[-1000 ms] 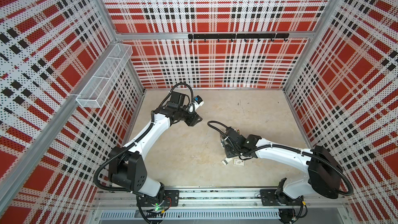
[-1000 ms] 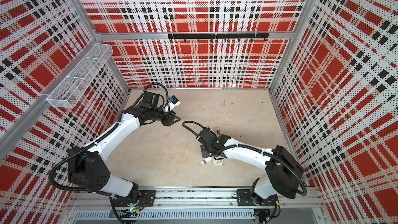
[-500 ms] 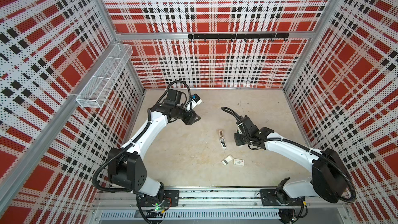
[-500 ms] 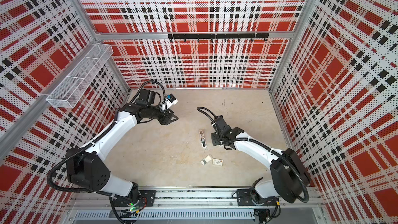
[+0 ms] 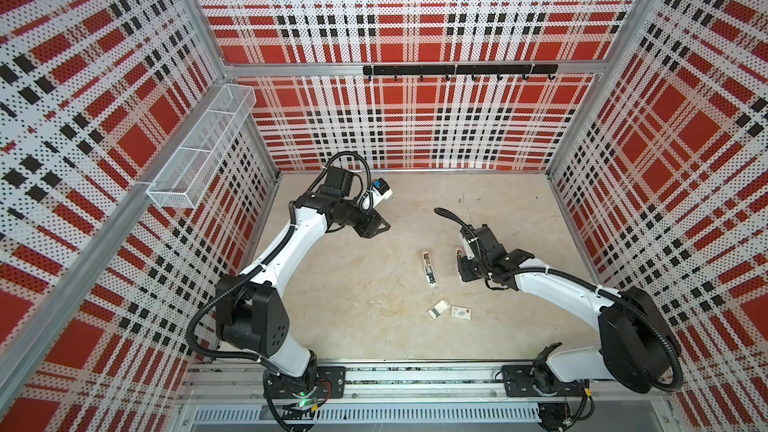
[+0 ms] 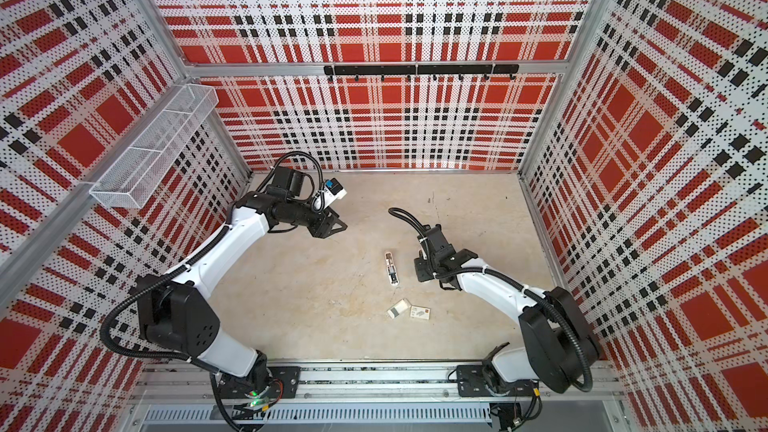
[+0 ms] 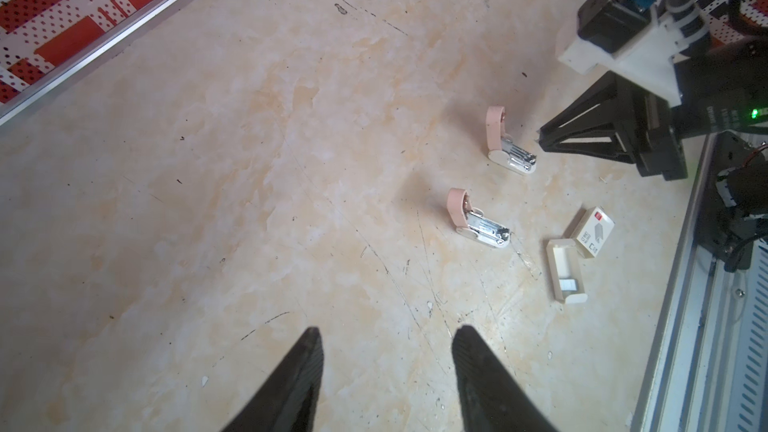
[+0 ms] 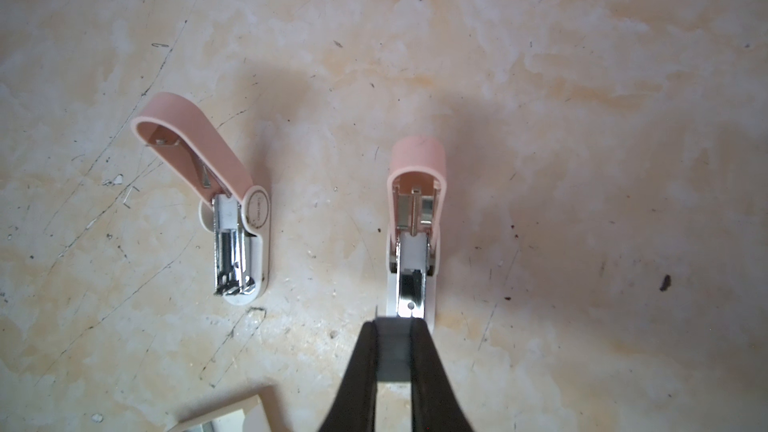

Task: Load the staples into the stapler
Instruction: 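Move the staple strip over the open stapler's channel with the right gripper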

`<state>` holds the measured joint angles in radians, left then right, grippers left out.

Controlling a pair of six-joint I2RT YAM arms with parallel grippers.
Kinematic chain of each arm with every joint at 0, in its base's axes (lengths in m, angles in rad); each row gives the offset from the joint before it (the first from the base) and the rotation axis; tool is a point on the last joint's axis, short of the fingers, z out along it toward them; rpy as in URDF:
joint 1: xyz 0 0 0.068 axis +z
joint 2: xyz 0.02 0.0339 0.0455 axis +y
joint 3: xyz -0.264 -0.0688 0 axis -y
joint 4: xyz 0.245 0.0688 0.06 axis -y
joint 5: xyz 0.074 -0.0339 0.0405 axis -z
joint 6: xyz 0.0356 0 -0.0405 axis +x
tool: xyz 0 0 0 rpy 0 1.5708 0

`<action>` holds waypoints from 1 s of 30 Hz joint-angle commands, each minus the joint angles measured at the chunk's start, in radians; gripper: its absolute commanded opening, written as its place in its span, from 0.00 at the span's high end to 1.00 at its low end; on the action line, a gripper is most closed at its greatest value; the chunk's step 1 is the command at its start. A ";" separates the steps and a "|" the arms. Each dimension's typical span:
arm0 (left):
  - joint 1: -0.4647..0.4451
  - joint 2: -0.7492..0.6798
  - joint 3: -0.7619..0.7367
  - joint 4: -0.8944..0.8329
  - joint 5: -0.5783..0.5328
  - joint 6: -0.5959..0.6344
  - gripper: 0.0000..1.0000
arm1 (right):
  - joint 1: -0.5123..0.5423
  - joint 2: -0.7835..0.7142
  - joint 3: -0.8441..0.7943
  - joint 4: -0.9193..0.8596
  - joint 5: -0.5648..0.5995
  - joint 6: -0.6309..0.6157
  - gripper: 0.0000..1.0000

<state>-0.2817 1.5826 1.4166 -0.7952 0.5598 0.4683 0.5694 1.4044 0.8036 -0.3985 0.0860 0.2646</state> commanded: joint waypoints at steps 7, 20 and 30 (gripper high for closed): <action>-0.001 0.022 0.027 -0.009 0.029 -0.012 0.45 | -0.007 0.068 -0.015 0.087 0.006 -0.016 1.00; -0.002 0.016 0.024 -0.004 0.030 -0.018 0.45 | -0.008 0.076 -0.026 0.084 0.044 0.017 1.00; -0.001 0.014 0.019 -0.001 0.028 -0.017 0.45 | -0.008 0.094 -0.031 0.105 0.031 0.025 1.00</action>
<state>-0.2821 1.6001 1.4166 -0.7948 0.5720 0.4564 0.5652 1.4799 0.7822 -0.3344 0.1165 0.2817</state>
